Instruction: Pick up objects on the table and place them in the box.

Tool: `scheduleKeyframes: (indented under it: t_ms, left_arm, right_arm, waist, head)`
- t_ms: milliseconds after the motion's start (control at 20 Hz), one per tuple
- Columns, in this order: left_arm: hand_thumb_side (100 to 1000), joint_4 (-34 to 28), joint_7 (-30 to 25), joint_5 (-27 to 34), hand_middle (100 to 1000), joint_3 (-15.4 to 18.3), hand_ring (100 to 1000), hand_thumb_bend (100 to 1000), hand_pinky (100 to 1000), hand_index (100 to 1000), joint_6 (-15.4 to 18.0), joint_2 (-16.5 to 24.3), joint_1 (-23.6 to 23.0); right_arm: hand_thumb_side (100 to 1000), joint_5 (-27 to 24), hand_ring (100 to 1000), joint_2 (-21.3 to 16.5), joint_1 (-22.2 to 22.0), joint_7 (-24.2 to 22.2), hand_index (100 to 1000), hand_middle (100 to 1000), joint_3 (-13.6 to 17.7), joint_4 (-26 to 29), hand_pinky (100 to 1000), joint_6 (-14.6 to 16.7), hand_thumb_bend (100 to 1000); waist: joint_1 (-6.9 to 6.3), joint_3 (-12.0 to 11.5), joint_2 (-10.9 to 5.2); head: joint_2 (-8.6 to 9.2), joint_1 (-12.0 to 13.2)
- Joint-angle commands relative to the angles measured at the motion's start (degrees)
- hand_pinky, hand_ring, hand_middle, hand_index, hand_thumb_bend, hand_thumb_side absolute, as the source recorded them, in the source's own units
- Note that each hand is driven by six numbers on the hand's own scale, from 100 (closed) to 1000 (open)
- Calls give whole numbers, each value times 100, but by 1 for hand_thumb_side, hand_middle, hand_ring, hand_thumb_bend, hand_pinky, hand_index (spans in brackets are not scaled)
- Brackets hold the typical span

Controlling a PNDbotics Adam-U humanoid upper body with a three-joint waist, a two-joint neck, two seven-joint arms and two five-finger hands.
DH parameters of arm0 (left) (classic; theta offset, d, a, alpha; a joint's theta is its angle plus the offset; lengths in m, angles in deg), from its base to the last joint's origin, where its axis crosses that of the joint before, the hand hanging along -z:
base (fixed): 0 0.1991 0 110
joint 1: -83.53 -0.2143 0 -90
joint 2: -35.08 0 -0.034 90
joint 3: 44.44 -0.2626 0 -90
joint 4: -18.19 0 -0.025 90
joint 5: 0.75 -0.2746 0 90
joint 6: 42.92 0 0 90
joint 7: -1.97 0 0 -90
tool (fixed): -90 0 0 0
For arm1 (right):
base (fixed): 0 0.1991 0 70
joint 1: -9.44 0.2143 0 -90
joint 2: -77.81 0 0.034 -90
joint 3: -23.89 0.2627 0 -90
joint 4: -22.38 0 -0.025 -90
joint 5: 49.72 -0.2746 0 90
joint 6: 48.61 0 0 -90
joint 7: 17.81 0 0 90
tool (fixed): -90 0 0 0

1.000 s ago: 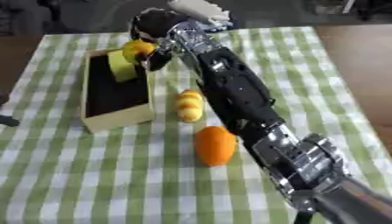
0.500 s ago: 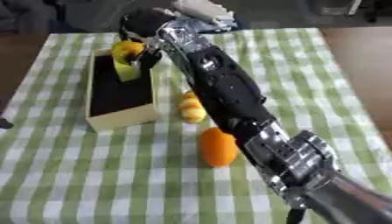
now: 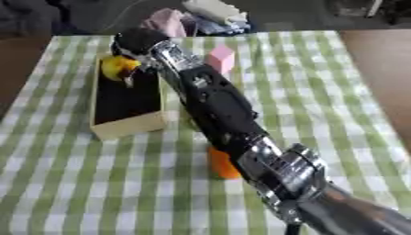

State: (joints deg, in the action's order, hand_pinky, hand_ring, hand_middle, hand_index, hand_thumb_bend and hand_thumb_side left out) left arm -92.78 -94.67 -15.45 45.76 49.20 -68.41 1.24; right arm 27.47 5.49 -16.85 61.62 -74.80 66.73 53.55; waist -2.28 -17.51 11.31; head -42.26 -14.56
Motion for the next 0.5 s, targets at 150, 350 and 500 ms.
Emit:
scheduleKeyframes:
  t_ms: [150,350,500]
  left_arm:
    - [782,-123,-42,39,732,-20,559,285,750,857,11,33,90]
    - [784,-117,-54,39,730,-23,559,285,750,857,13,30,98]
    - [785,-113,-62,35,730,-26,559,285,750,857,15,31,91]
  right_arm:
    - [199,343,767,57,75,589,880,751,85,15,815,-368,100]
    - [196,520,764,99,31,1119,930,755,95,-8,810,-765,100]
    - [209,610,761,106,26,1348,957,760,79,-33,805,-1055,100]
  waist:
    - [56,-34,6]
    - [61,-29,8]
    - [66,-8,7]
  head:
    - [51,-40]
    - [45,-31]
    - [40,-20]
